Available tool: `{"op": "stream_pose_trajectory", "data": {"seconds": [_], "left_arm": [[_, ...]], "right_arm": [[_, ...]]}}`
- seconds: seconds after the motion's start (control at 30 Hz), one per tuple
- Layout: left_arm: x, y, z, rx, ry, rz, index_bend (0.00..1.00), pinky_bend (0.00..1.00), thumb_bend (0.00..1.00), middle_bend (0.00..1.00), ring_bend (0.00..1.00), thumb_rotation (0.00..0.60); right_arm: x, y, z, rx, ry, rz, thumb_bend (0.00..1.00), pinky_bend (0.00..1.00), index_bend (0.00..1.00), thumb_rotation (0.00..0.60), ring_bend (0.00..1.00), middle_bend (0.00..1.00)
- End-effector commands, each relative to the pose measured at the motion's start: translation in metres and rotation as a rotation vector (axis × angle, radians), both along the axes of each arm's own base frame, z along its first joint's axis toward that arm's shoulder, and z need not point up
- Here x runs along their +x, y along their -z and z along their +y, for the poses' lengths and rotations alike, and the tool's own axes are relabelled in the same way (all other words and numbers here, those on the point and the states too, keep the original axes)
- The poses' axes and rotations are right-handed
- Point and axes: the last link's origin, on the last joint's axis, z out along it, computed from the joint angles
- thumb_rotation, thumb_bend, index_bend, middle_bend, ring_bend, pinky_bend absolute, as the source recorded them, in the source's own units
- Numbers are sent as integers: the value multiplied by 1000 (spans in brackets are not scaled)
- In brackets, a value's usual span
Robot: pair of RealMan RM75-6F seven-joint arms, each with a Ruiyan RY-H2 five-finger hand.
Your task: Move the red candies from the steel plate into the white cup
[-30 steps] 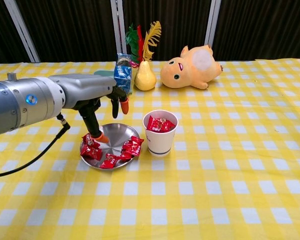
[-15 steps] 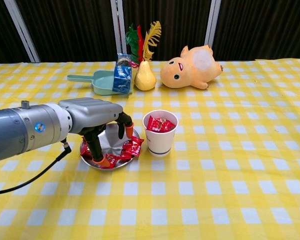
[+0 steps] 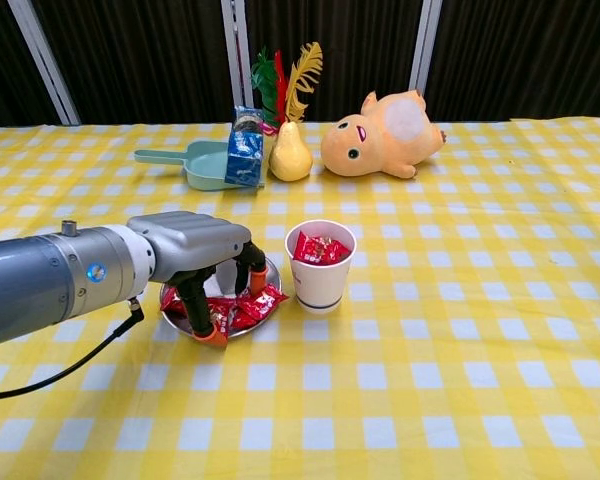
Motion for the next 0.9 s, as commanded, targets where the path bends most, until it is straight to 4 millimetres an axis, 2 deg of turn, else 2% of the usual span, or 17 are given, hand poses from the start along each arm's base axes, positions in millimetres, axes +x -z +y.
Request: {"op": "stream_pose_trajectory", "data": {"seconds": [0.03, 0.43, 0.77, 0.9], "left_arm": [[-2, -1, 1, 3, -5, 3, 372, 901, 205, 382, 833, 600], [-7, -8, 5, 12, -12, 19, 382, 901, 206, 427, 833, 600], [-7, -3, 5, 8, -15, 28, 410, 901, 275, 462, 833, 600], [-9, -1, 5, 10, -24, 31, 449, 901, 303, 511, 833, 600]], "right_arm": [[0, 0, 0, 0, 0, 1, 362, 1, 0, 600, 0, 0], [0, 1, 0, 1, 2, 3, 362, 1, 0, 600, 0, 0], [0, 1, 0, 4, 4, 0, 361, 1, 0, 600, 0, 0], [0, 1, 0, 4, 4, -1, 362, 1, 0, 600, 0, 0]]}}
